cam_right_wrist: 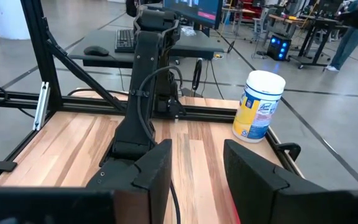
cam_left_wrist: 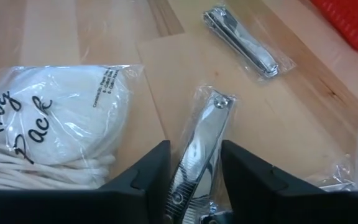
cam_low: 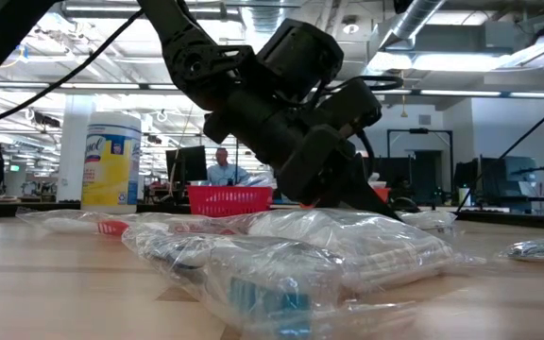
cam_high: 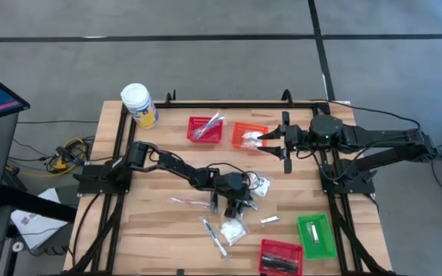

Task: Pick & Place Travel size toiletries
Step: Put the silver nail cutter into the green bin

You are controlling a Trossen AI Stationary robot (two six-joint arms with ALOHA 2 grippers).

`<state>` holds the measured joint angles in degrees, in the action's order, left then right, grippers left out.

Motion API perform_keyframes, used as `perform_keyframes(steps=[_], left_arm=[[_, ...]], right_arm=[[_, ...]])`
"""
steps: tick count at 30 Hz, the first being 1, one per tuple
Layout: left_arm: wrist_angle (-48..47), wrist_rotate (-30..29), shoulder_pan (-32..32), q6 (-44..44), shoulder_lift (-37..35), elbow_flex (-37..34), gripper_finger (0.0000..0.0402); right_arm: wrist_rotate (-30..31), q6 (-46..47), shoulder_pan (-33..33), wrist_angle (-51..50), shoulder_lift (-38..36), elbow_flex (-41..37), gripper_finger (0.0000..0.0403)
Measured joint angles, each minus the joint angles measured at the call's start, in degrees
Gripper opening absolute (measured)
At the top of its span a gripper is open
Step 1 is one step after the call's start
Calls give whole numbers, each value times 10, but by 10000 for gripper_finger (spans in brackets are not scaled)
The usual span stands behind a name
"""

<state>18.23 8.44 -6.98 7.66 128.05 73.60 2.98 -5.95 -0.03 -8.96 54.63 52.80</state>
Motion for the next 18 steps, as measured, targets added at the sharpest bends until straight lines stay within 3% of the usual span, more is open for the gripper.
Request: perform_keyframes(steps=[14, 18], left_arm=[[-12, -15, 0, -6, -3, 1, 46], [-24, -19, 0, -9, -19, -1, 47]], right_arm=[[0, 0, 0, 0, 0, 0, 133], [0, 0, 0, -6, 0, 0, 135]])
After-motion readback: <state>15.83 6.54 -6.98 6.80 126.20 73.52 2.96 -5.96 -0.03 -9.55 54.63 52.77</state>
